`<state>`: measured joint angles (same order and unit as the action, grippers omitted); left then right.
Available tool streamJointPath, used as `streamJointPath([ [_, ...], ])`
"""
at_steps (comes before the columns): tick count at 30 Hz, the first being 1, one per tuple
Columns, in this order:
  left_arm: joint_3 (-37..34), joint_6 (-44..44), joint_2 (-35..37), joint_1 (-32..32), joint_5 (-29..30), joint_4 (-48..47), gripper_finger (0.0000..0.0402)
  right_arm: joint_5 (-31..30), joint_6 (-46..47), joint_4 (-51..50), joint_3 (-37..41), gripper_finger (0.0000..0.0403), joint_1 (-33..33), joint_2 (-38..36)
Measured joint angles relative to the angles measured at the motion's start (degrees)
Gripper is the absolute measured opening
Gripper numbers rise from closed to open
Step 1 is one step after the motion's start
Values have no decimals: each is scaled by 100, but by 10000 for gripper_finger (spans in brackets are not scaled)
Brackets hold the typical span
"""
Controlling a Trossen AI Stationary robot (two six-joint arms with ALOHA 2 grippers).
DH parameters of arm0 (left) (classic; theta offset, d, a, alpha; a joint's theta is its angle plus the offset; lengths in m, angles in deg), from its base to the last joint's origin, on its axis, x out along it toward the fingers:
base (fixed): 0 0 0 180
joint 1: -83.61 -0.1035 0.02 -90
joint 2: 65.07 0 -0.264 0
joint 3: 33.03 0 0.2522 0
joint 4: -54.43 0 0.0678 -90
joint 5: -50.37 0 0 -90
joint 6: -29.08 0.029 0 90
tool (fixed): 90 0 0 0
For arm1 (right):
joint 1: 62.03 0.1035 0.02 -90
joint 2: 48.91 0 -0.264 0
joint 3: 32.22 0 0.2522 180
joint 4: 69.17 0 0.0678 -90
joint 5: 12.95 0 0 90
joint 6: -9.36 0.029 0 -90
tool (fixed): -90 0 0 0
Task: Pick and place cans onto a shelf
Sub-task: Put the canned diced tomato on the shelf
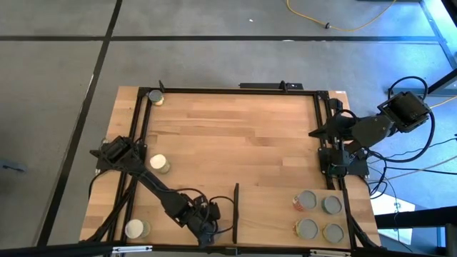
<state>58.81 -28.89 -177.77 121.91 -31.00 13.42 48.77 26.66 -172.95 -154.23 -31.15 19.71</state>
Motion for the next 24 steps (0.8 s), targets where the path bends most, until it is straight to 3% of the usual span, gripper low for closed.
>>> streamJointPath([
  [8, 60, -330, 77, -53, -70, -113, 3, 0, -1, 0, 0, 8, 2, 0],
  [13, 433, -300, 178, -48, -90, -656, 2, -3, 9, -1, 0, 8, 1, 0],
  [20, 1343, -273, 437, -55, 95, -1824, 2, -11, 2, -1, 0, 8, 1, 0],
  [24, 2242, -59, 476, -80, 304, -2565, 1, -12, 15, -1, 0, 8, 0, 0],
])
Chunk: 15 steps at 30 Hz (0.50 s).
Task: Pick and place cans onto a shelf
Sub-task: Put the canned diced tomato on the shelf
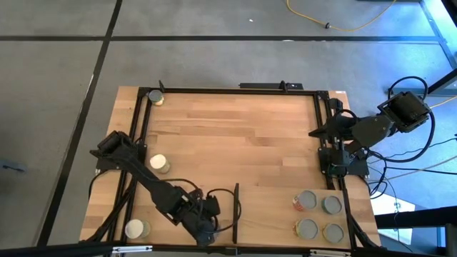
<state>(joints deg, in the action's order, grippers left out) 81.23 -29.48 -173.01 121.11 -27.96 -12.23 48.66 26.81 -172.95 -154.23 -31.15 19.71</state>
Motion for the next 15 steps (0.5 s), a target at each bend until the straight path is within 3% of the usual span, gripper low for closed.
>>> streamJointPath([
  [8, 1766, 291, 0, -170, 453, -1403, 1, 1, 22, 0, 0, 8, 1, 0],
  [15, 2390, 930, -20, -555, 474, -1555, 0, 1, 29, 0, 0, 8, 1, 0],
])
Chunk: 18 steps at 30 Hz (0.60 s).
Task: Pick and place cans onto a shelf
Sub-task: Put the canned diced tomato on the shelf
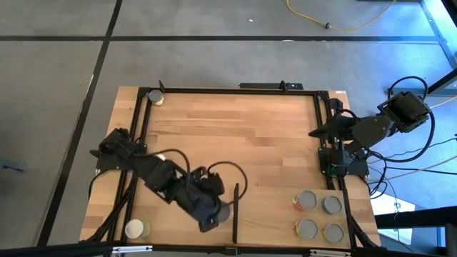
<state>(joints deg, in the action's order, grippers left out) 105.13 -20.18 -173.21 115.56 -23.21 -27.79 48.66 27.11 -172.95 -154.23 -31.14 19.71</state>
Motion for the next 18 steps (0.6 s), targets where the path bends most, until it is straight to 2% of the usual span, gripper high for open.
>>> streamJointPath([
  [4, 44, 306, 1, -271, 8, 82, 0, -2, -3, 1, 0, 8, 0, 0],
  [12, 55, 1702, -231, -668, -60, 1456, 0, -4, -3, 0, 0, 8, -2, 0],
  [18, 52, 1975, -585, -841, -244, 1461, 0, -4, -3, 1, 0, 8, -1, 0],
])
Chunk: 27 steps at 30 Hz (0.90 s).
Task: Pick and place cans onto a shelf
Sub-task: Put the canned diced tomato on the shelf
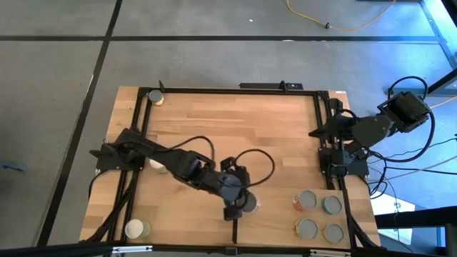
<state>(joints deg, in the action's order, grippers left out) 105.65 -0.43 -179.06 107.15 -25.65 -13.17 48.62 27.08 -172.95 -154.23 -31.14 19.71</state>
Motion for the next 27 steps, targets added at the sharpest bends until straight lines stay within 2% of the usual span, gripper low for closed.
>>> streamJointPath([
  [4, 0, 168, -230, -136, -73, 89, 0, -2, 0, -1, 0, 8, 1, 0],
  [14, -3, 161, -713, -263, -684, 368, 0, -2, 0, -1, 0, 8, -1, 0],
  [27, -4, -38, -724, -262, -846, 397, 10, 7, 0, -1, 0, 8, -2, 0],
])
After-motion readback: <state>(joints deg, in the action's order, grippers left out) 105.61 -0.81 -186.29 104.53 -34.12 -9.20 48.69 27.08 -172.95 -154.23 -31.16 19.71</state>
